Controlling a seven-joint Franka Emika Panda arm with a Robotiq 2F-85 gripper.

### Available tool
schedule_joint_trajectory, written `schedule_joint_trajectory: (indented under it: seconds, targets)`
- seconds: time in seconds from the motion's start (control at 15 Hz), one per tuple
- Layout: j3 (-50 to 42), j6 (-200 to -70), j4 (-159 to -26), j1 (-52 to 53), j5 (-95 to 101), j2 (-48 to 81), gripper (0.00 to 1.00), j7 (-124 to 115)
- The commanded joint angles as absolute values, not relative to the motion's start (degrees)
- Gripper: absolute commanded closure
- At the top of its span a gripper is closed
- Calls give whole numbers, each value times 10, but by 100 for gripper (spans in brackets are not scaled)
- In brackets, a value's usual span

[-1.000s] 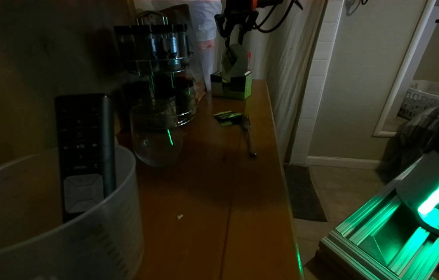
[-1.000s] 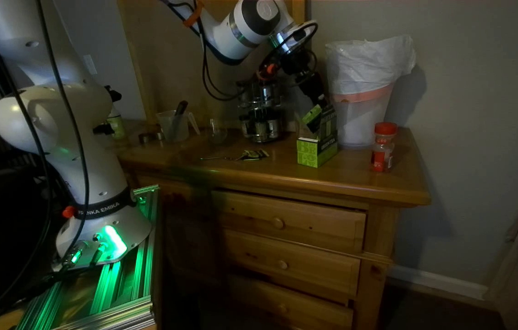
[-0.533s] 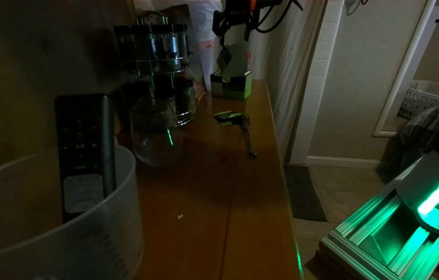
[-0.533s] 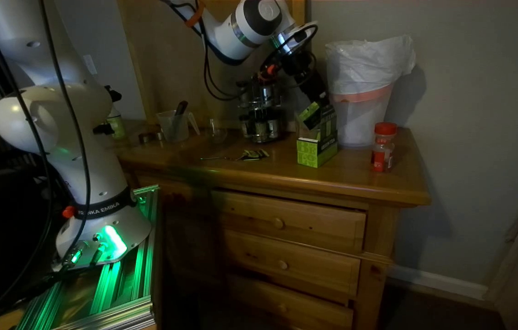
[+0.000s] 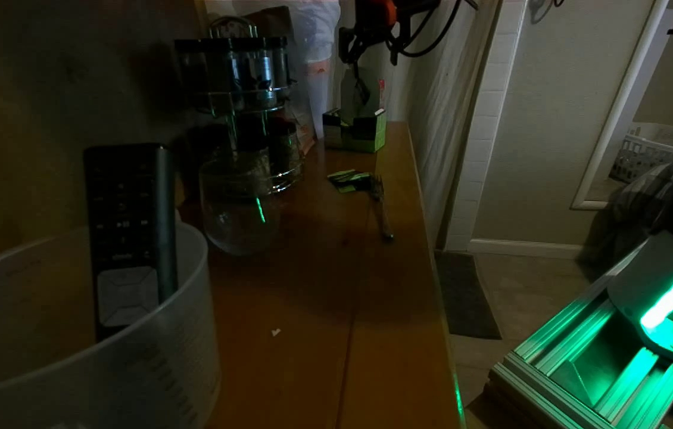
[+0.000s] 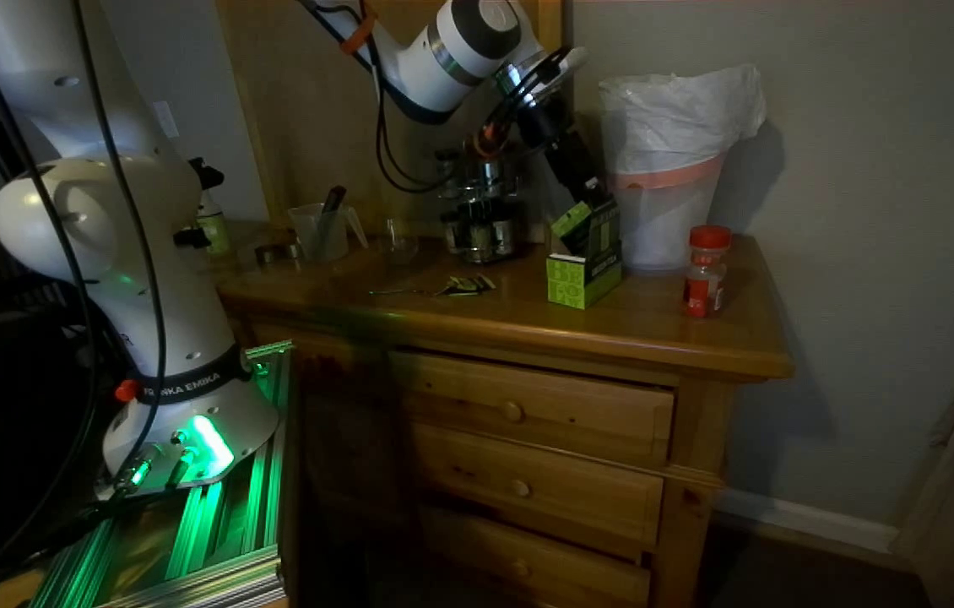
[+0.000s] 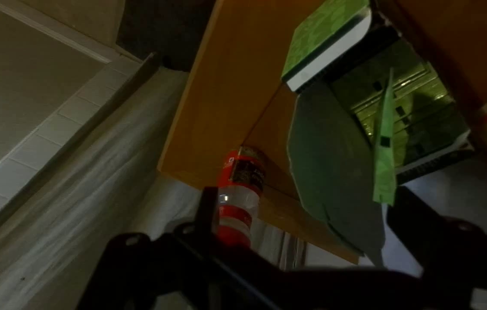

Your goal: Put one green sachet in the green box.

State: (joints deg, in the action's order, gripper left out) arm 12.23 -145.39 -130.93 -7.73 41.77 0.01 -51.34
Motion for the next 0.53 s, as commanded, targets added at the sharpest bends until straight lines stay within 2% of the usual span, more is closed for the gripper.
schedule_joint_trajectory:
  seconds: [0.0,0.47]
  targets:
    - [81,-1426,-1291,-27,429,30,0,-539]
    - [48,-1413,-1281,21,359,80,0,-528]
